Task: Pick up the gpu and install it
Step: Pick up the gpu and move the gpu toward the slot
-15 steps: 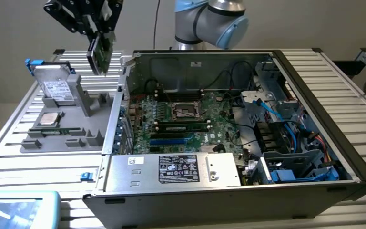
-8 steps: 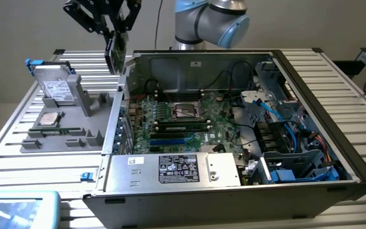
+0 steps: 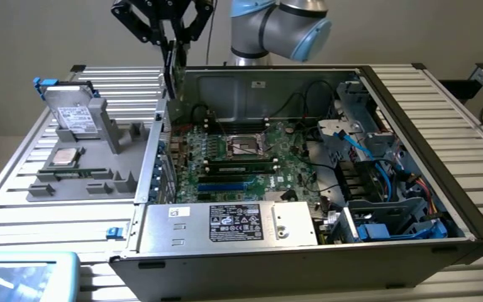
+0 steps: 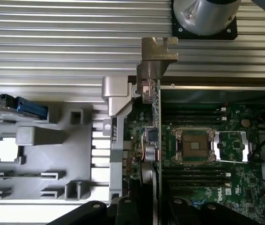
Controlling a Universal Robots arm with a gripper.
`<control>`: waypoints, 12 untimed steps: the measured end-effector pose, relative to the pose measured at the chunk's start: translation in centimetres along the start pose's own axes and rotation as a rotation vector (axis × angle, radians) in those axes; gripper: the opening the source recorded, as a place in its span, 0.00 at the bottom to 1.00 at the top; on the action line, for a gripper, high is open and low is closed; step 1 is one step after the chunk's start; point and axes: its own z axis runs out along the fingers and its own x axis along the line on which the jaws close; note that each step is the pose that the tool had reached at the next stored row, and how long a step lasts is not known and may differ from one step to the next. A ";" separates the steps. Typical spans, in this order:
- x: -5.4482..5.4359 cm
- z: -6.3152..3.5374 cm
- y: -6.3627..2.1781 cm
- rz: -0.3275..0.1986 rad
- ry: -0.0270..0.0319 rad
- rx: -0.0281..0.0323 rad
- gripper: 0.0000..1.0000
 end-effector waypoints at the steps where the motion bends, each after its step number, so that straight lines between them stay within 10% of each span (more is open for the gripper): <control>1: -0.4 0.01 -0.03 0.000 0.0023 0.0001 0.28; 12: -3.9 -0.13 -1.80 0.008 0.0559 0.0061 0.28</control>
